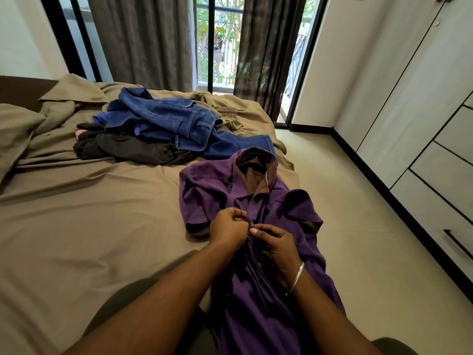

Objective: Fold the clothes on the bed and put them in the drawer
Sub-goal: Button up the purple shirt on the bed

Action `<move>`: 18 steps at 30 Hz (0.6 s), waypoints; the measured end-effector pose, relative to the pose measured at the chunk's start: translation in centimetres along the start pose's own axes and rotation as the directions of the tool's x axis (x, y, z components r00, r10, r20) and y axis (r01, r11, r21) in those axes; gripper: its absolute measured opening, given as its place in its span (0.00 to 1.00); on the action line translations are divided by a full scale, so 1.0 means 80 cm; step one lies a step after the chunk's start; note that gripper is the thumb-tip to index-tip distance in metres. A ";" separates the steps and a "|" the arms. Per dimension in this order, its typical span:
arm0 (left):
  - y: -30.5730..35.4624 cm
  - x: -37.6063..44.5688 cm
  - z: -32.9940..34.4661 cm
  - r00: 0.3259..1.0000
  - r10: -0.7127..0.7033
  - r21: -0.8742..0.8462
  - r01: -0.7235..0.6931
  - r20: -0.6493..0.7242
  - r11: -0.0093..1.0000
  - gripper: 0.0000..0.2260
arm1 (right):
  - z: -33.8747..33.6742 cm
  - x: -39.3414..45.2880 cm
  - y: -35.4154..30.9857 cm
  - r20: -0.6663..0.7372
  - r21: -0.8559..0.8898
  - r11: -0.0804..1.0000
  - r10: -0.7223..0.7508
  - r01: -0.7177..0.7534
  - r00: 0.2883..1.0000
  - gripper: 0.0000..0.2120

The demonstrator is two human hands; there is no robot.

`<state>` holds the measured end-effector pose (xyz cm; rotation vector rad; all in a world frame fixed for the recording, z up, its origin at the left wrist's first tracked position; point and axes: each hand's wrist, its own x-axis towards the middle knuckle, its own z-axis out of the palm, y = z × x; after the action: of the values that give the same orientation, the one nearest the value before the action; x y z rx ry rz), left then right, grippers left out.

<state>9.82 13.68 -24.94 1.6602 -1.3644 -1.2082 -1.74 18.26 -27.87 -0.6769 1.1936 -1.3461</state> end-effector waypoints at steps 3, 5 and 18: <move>0.001 -0.002 0.000 1.000 0.028 0.009 -0.028 -0.005 1.000 0.08 | 0.000 -0.002 -0.001 0.006 0.056 0.998 0.013 -0.013 1.000 0.08; 0.002 -0.004 0.000 0.999 0.042 0.023 -0.041 -0.017 0.999 0.08 | 0.002 -0.002 -0.001 0.010 0.071 0.997 -0.003 0.002 1.000 0.08; 0.002 -0.011 -0.005 0.977 0.196 0.210 -0.209 0.079 0.955 0.13 | -0.004 -0.002 0.006 0.000 -0.008 1.000 -0.014 0.014 1.000 0.06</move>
<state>10.12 14.46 -24.43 1.5930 -1.7092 -1.0238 -1.84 18.54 -28.34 -0.6926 1.1969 -1.3536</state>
